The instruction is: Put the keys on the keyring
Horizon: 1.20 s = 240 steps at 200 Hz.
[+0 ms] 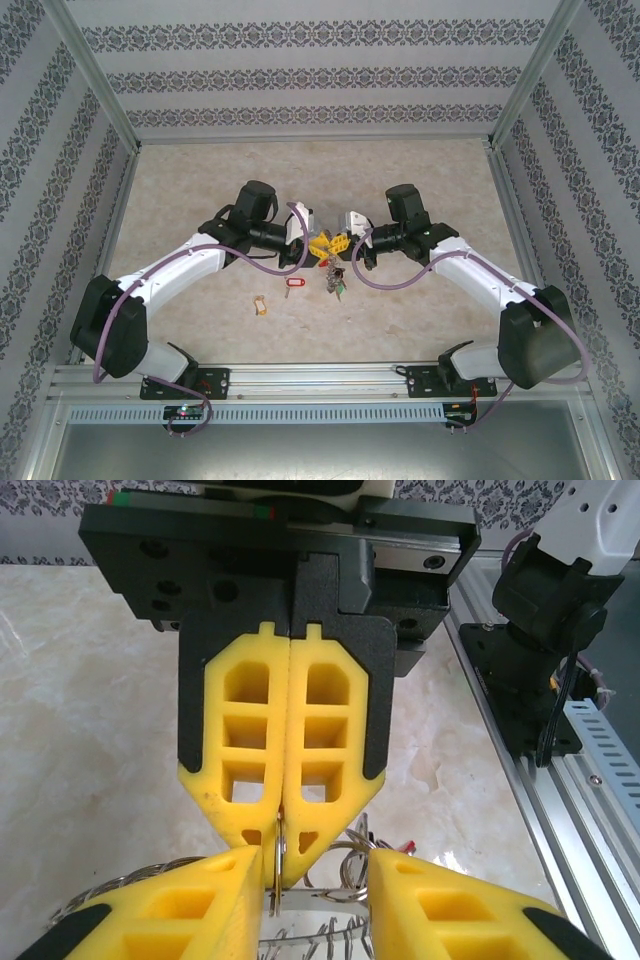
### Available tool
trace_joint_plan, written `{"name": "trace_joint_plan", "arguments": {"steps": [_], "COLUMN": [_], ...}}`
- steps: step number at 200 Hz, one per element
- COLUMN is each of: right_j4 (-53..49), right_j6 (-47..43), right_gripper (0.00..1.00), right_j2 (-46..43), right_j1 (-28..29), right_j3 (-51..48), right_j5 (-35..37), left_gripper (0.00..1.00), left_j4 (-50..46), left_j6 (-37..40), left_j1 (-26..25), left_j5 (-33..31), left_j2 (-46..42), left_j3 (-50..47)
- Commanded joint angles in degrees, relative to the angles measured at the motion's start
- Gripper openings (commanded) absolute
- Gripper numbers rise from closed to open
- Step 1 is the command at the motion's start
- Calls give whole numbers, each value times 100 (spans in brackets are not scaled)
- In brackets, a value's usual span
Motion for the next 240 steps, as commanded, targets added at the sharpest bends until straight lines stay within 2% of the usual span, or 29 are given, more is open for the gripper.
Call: {"name": "trace_joint_plan", "arguments": {"steps": [1, 53, 88, 107, 136, 160, 173, 240], "right_j4": [86, 52, 23, 7, 18, 49, 70, 40], "right_j6": [-48, -45, -35, -24, 33, 84, 81, 10], "right_gripper": [0, 0, 0, 0, 0, 2, 7, 10], "right_j2": [20, 16, 14, 12, 5, -32, -76, -208], "right_j1": [78, 87, 91, 95, 106, 104, 100, 60], "right_j3": [207, 209, 224, 243, 251, 173, 108, -76], "right_j5": [-386, -416, -411, -436, -442, -262, -133, 173], "left_gripper": [32, 28, 16, 14, 0, 0, 0, 0], "left_j4": [62, -80, -191, -265, -405, -255, -113, 177], "left_j6": [281, 464, 531, 574, 667, 547, 461, 271], "left_j1": [-69, -70, -73, -77, -88, -88, -83, -77], "left_j5": [-138, -385, -396, -383, -397, -358, -366, -434], "left_j2": [34, -8, 45, 84, 137, 102, 58, -63], "left_j3": [4, 3, 104, 166, 243, 200, 123, -34]}}
